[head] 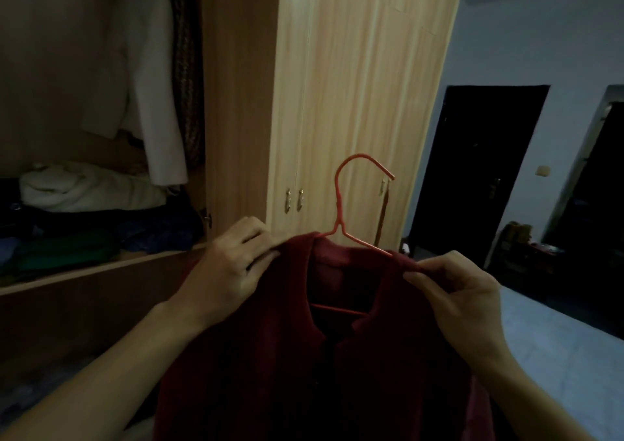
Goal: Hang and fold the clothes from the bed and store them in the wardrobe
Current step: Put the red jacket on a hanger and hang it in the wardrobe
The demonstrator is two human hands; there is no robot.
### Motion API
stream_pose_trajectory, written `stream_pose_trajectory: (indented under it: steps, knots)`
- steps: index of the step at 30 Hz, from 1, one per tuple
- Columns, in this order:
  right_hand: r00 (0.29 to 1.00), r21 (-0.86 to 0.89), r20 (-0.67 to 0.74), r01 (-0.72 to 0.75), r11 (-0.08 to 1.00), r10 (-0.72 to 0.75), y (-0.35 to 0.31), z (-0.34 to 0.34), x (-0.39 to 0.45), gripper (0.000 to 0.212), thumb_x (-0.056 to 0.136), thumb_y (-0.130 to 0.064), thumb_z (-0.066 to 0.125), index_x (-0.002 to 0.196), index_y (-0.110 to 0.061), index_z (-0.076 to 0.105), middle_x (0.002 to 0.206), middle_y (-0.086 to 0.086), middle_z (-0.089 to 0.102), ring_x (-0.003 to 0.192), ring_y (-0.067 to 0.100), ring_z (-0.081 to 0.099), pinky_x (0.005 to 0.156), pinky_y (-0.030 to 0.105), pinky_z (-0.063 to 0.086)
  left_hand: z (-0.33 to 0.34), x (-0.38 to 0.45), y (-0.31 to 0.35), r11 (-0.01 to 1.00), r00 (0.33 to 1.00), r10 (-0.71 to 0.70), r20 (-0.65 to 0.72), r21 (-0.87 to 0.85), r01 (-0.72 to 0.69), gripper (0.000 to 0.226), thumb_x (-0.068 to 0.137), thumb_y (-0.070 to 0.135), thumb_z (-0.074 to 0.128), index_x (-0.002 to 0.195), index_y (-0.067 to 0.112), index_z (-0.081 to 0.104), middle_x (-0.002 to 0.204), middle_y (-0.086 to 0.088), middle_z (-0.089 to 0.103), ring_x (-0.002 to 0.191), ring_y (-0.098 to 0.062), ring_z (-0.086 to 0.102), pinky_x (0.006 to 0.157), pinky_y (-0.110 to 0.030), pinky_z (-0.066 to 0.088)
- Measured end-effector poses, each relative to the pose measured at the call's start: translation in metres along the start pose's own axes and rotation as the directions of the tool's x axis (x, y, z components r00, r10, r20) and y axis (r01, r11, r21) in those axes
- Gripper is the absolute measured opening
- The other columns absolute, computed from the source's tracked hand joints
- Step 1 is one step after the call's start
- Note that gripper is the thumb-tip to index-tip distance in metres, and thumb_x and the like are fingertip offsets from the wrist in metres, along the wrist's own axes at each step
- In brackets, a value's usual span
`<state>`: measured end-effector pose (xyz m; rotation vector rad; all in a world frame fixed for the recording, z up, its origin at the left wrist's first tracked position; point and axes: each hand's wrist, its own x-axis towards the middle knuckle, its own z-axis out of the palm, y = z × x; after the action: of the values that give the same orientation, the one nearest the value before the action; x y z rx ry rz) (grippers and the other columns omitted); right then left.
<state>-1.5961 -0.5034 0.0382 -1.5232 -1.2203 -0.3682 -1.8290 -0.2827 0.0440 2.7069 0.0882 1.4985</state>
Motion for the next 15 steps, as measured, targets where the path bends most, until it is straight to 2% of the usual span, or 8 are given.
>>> stream_pose_trajectory:
  steps: [3, 6, 8, 11, 15]
  knots:
    - [0.994, 0.006, 0.083, 0.076, 0.997, -0.076, 0.018, 0.016, 0.022, 0.01, 0.078, -0.016, 0.076, 0.088, -0.017, 0.073, 0.082, -0.008, 0.064, 0.075, 0.012, 0.063, 0.067, 0.038, 0.056, 0.004, 0.004, -0.008, 0.996, 0.996, -0.048, -0.077, 0.073, 0.054, 0.024, 0.093, 0.01, 0.063, 0.115, 0.006, 0.071, 0.096, -0.002, 0.059, 0.087, -0.014, 0.061, 0.079, -0.024, 0.049]
    - [0.973, 0.038, 0.116, 0.195, 0.98, -0.199, 0.033, 0.032, 0.047, 0.014, 0.083, -0.026, 0.07, 0.091, -0.016, 0.074, 0.083, -0.009, 0.064, 0.076, 0.01, 0.061, 0.068, 0.029, 0.052, -0.002, 0.014, -0.016, 0.976, 0.982, -0.085, -0.168, 0.185, 0.116, 0.023, 0.091, 0.006, 0.063, 0.111, 0.002, 0.073, 0.092, -0.004, 0.06, 0.083, -0.012, 0.06, 0.08, -0.015, 0.046]
    - [0.962, 0.077, 0.102, 0.246, 0.966, -0.253, 0.042, 0.045, 0.064, 0.008, 0.085, -0.021, 0.07, 0.089, -0.015, 0.074, 0.083, -0.01, 0.063, 0.076, 0.007, 0.06, 0.067, 0.022, 0.049, -0.011, 0.018, -0.02, 0.96, 0.977, -0.087, -0.195, 0.247, 0.135, 0.025, 0.09, 0.006, 0.064, 0.113, 0.003, 0.073, 0.091, -0.004, 0.06, 0.08, -0.01, 0.058, 0.079, -0.012, 0.043]
    - [0.951, 0.113, 0.056, 0.296, 0.948, -0.304, 0.048, 0.068, 0.084, 0.004, 0.085, -0.007, 0.073, 0.083, -0.011, 0.073, 0.079, -0.007, 0.062, 0.073, 0.006, 0.058, 0.067, 0.018, 0.045, -0.026, 0.019, -0.022, 0.949, 0.99, -0.066, -0.122, 0.3, 0.1, 0.036, 0.091, 0.007, 0.062, 0.126, 0.008, 0.066, 0.088, 0.001, 0.054, 0.073, -0.01, 0.052, 0.073, -0.01, 0.039]
    - [0.95, 0.165, 0.001, 0.309, 0.937, -0.313, 0.047, 0.102, 0.105, 0.006, 0.084, -0.003, 0.073, 0.083, -0.009, 0.074, 0.078, -0.003, 0.064, 0.071, 0.008, 0.058, 0.067, 0.015, 0.043, -0.046, 0.011, -0.033, 0.918, 0.993, -0.105, -0.051, 0.378, 0.116, 0.043, 0.091, 0.006, 0.06, 0.133, 0.012, 0.059, 0.084, 0.004, 0.044, 0.064, -0.012, 0.045, 0.059, -0.016, 0.037]
